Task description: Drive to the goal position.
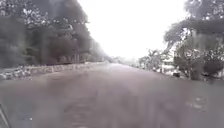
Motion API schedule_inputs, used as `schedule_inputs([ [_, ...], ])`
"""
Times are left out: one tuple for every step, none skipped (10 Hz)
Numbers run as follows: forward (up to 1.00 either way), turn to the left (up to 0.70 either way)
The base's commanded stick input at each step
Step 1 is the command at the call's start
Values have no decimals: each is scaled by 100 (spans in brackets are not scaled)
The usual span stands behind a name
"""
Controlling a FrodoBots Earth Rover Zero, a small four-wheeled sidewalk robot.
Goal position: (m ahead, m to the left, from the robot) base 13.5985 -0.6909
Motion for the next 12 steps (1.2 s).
schedule_inputs([
  [100, 0],
  [100, 0],
  [100, 0],
  [100, 0],
  [100, 0],
  [100, 0],
  [100, 0],
  [100, 0],
  [100, 0],
  [100, 0],
  [100, 0],
  [100, 0],
])
